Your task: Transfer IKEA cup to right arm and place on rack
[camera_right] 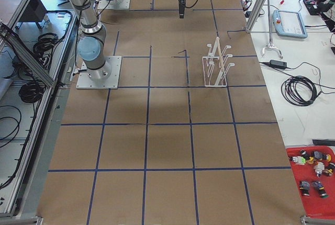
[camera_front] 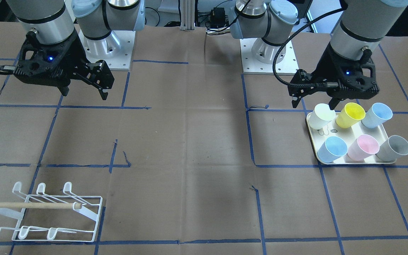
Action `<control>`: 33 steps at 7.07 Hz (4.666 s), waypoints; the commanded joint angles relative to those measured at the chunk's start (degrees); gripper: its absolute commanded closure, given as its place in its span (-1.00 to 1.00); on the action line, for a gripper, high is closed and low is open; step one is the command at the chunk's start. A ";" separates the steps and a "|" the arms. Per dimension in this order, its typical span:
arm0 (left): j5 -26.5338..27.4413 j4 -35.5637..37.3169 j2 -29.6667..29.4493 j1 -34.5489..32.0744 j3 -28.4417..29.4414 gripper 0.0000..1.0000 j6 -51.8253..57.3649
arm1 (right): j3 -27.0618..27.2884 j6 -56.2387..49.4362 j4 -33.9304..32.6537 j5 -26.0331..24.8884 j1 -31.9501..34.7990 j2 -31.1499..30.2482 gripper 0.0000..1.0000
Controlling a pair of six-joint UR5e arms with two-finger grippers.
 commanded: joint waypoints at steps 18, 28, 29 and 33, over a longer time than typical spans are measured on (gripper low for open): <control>0.41 37.87 -11.22 16.24 -26.70 -0.42 12.68 | 0.00 0.30 0.04 0.00 -0.04 -0.06 -1.00; -3.26 14.92 -9.81 15.02 -1.02 1.00 12.68 | 0.00 0.39 0.04 0.00 -0.04 -0.06 -1.00; -3.71 9.19 -10.68 12.92 5.14 1.00 12.68 | 0.00 0.39 0.04 0.00 -0.04 -0.06 -1.00; -17.18 9.40 -11.13 9.30 6.44 1.00 12.76 | 0.00 0.47 0.04 0.00 -0.04 -0.06 -1.00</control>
